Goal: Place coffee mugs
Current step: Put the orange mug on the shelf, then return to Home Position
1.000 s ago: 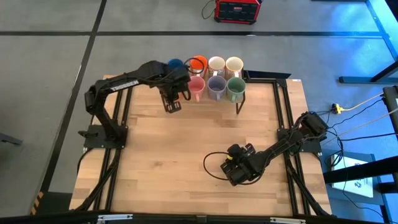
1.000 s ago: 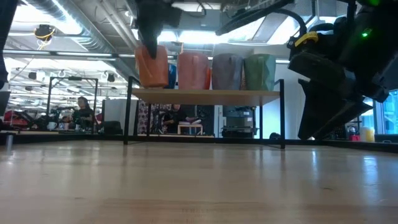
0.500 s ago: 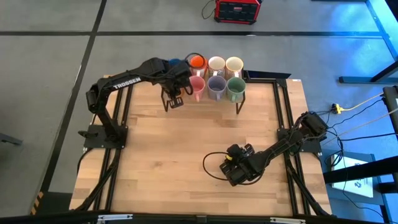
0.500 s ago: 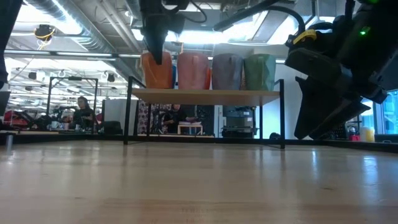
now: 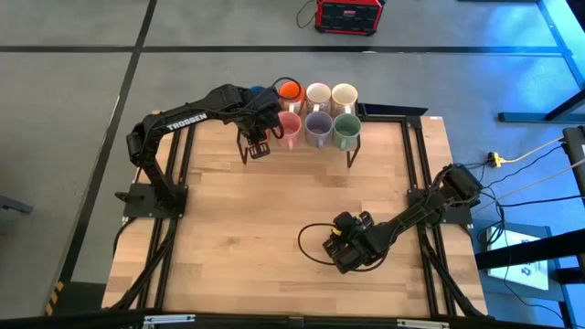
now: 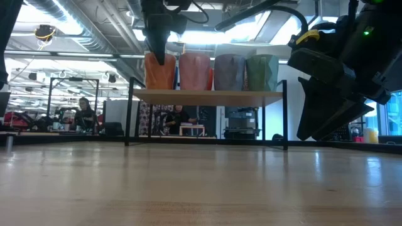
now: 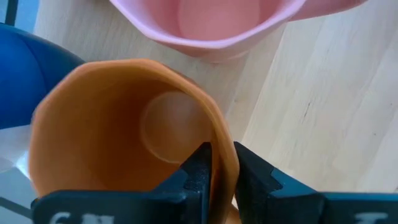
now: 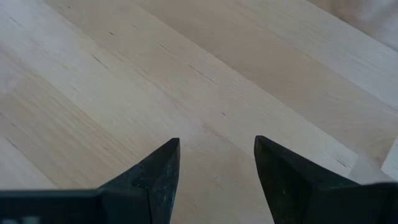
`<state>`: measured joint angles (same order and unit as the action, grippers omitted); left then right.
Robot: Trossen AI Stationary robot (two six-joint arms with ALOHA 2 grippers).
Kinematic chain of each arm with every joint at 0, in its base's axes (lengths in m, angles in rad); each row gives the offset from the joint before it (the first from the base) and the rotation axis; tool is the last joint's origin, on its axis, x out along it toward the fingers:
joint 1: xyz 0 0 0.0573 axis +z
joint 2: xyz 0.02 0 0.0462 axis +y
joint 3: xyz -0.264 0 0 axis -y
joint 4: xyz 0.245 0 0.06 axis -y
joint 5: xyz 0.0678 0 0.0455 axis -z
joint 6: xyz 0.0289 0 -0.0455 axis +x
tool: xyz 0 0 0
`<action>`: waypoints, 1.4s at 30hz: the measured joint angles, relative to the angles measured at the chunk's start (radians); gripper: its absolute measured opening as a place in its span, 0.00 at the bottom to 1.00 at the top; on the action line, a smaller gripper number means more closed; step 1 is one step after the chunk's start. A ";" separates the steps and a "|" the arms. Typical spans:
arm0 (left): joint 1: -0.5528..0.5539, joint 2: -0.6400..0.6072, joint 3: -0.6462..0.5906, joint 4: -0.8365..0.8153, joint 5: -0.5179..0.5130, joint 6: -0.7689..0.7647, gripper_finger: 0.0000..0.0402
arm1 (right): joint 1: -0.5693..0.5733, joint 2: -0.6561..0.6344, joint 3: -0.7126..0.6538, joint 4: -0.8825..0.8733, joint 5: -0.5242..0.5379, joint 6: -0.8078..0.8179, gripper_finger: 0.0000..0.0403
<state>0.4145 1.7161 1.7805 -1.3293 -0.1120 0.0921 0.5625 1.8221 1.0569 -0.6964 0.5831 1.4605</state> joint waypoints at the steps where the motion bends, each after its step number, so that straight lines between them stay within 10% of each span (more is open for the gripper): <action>1: 0.000 0.000 0.000 0.000 0.001 0.000 0.13 | 0.000 0.000 0.000 0.000 0.000 0.000 0.48; 20: -0.021 -0.047 -0.001 0.013 -0.044 -0.002 0.26 | 0.000 -0.004 0.000 -0.016 -0.002 -0.005 0.48; 29: -0.082 -0.229 0.056 0.040 -0.006 -0.010 0.26 | -0.009 -0.207 0.072 -0.240 0.082 -0.172 0.48; 36: -0.158 -0.550 -0.298 0.423 0.129 -0.031 0.17 | -0.098 -0.467 0.004 0.015 0.078 -0.565 0.37; 42: -0.195 -0.809 -0.697 0.765 0.241 -0.094 0.07 | -0.229 -0.681 -0.280 0.550 -0.229 -0.819 0.09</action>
<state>0.2193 0.9073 1.0830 -0.5642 0.1293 -0.0016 0.3339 1.1414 0.7766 -0.1469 0.3545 0.6416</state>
